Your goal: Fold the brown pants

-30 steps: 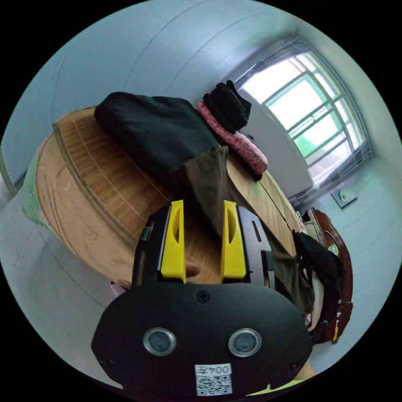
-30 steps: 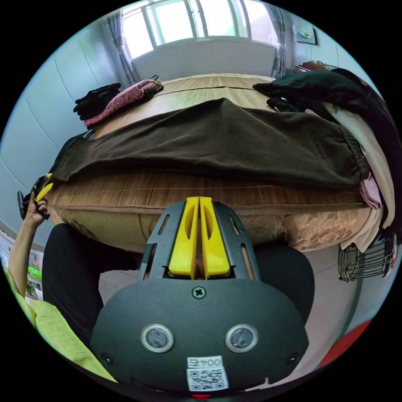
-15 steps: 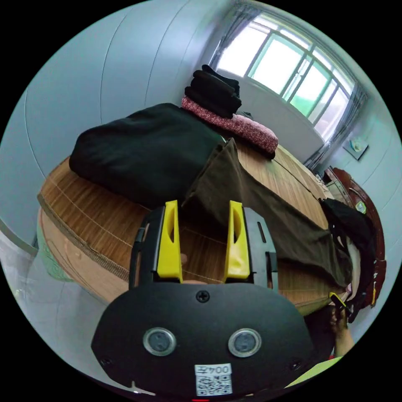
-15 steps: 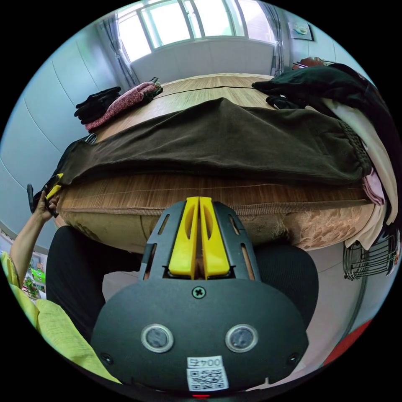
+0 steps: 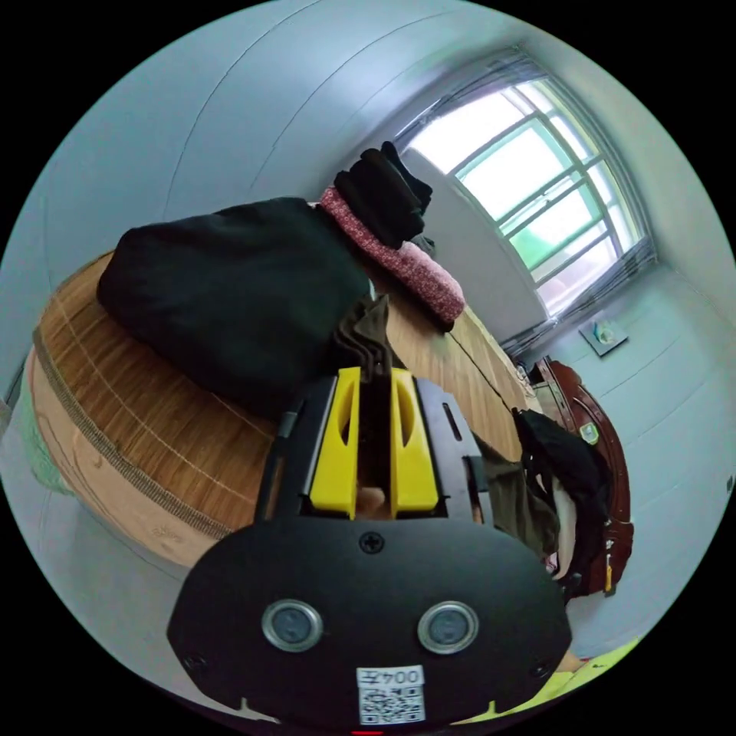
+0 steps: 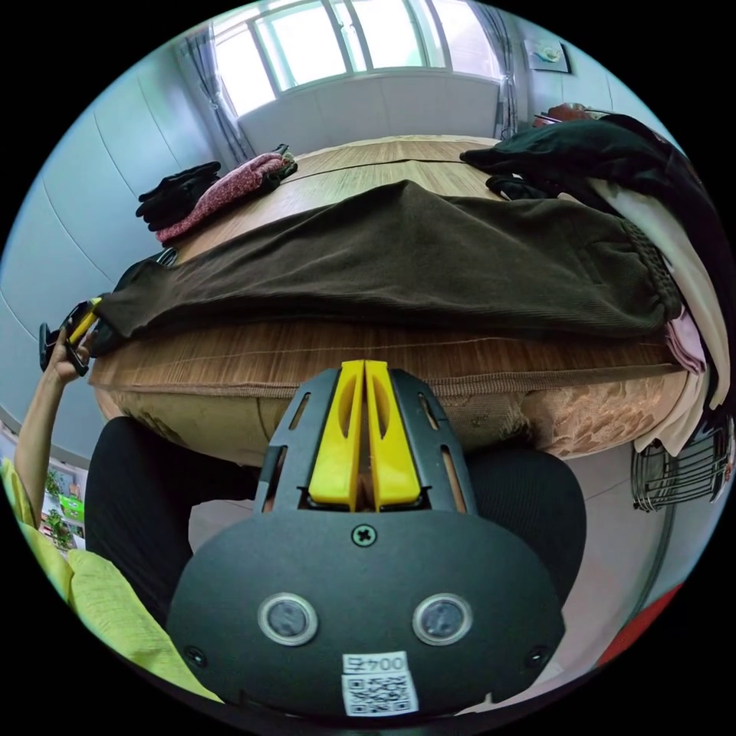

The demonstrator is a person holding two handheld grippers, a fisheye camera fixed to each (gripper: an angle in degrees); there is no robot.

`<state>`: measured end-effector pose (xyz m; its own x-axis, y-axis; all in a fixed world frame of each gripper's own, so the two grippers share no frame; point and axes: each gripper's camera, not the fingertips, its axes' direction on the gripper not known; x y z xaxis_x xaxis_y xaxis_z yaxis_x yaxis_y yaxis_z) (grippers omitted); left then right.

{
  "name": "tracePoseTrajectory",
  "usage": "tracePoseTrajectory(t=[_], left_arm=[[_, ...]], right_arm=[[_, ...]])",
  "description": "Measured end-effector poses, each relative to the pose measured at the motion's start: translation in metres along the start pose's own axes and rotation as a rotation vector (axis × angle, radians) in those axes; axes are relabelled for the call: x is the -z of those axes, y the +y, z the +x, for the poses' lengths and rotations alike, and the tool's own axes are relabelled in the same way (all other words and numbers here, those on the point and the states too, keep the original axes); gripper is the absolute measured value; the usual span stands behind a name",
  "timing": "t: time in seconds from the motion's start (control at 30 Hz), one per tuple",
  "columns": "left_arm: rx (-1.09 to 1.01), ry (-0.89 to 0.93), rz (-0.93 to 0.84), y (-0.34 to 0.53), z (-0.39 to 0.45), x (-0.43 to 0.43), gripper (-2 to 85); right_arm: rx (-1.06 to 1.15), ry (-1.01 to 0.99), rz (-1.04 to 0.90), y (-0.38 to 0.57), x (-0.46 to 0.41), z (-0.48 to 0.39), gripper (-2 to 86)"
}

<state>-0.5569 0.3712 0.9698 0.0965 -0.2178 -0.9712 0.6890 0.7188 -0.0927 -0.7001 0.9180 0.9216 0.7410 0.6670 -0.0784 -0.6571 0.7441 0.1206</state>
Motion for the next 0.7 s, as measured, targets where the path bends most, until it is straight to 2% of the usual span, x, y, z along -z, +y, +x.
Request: tracePoseTrajectory(t=[0.3, 0.4, 0.53, 0.63, 0.7], left_arm=[[-0.569, -0.001, -0.104, -0.007, 0.220, -0.035, 3.8], [-0.844, 0.047, -0.138, 0.037, 0.305, -0.048, 4.0], [-1.231, 0.104, -0.250, 0.146, 0.395, -0.087, 5.1], [-1.345, 0.007, -0.424, 0.224, 0.419, -0.151, 6.2], [-1.312, -0.042, -0.481, 0.249, 0.419, -0.176, 6.9]], right_arm=[[-0.019, -0.035, 0.006, 0.001, -0.007, 0.011, -0.8], [-0.019, -0.045, 0.006, 0.001, -0.009, 0.016, -0.7], [-0.022, -0.057, 0.004, -0.001, -0.013, 0.022, -0.7], [-0.024, -0.070, 0.001, -0.003, -0.017, 0.028, -0.6], [-0.030, -0.085, 0.001, -0.005, -0.019, 0.034, -0.6]])
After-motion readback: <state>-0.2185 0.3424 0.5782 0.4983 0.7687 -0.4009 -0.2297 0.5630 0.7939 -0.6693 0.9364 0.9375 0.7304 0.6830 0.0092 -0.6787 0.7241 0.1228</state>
